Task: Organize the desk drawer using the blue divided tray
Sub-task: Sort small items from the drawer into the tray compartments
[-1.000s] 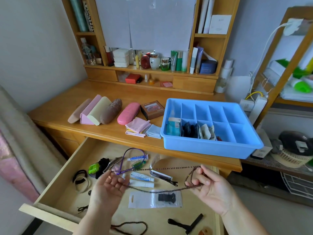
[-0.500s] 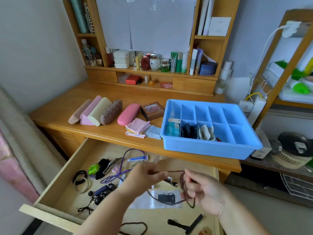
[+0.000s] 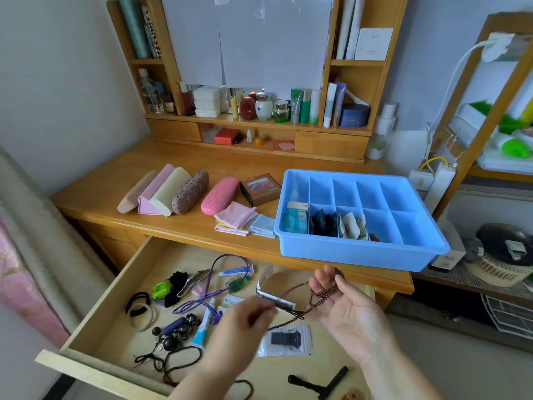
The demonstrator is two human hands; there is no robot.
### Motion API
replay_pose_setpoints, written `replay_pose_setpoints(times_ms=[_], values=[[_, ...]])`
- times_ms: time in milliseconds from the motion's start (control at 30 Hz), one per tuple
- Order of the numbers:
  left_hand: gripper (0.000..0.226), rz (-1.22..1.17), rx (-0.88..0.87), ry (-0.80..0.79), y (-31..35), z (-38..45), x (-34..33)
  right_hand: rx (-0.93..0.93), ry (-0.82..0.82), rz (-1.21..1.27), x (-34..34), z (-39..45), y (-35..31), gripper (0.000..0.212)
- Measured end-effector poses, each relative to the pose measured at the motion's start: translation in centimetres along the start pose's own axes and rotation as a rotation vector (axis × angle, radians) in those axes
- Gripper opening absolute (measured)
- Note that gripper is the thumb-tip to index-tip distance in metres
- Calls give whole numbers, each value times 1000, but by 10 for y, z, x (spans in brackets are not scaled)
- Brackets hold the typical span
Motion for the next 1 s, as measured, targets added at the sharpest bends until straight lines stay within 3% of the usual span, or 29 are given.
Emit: replay_pose_setpoints(times_ms=[67,133,200,267,300,400,467,567,700,867,1000], values=[[10,500,-274,-135,26,-3,-12,-83,-85,-244,-7,2,1,30],[13,603,-390,-154,50,-2,-19,-193,-137,-511,-14,0,5,43],[14,526,-365,-36,63,9,-15,-271,-252,-658,-22,-5,7,43],[17,313,-192,32,65,20,-6,-315,-314,-632,-25,-10,4,33],[17,91,-71,-45,61,24,-3,-322,-313,-576,-25,-11,1,28],[24,-682,183,-494,54,26,-11,-296,-289,-407,-24,-13,-6,11],[36,-811,195,-551,52,23,-15,-292,-282,-364,-23,-14,-9,12],[52,-827,154,-507,48,24,-19,-288,-273,-311,-19,-15,-12,10],[56,-698,114,-529,53,22,-24,-274,-267,-329,-18,-17,-17,10],[33,-674,97,-153,50,31,-27,-39,-264,-458,-24,-26,-42,33],[24,-659,142,-62,48,37,-28,68,-270,-597,-32,-35,-32,45]])
Point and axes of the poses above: each hand's wrist, its own z-axis towards the middle knuckle, its own x-axis out of the back of the hand, y = z × x, the point moved 2 cm from there along z, towards the middle knuckle, and after that the axes turned 13 degrees about -y, right-handed, at the moved point
